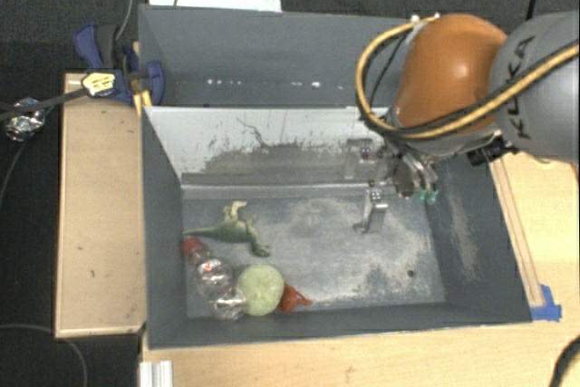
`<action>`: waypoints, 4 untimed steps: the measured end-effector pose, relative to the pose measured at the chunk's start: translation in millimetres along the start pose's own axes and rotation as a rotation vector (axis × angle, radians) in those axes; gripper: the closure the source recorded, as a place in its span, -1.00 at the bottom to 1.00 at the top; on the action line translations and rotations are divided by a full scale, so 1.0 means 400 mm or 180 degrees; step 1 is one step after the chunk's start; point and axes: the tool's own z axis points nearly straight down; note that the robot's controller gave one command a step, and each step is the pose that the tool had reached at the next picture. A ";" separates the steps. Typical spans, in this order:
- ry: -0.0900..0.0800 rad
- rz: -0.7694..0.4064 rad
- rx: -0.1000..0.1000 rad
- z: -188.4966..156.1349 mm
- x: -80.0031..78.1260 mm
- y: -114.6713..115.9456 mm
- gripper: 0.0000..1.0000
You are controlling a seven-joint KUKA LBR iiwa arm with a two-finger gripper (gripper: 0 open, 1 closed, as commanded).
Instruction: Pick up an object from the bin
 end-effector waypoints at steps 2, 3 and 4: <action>-0.0032 -0.0073 -0.0001 0.170 -0.032 0.029 -1.00; -0.0004 0.0077 -0.0003 0.205 -0.041 0.064 -1.00; -0.0044 0.0006 -0.0004 0.173 -0.031 0.246 -1.00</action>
Offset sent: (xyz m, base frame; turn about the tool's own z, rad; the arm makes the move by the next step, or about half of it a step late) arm 0.0172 0.0215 -0.1304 -0.0343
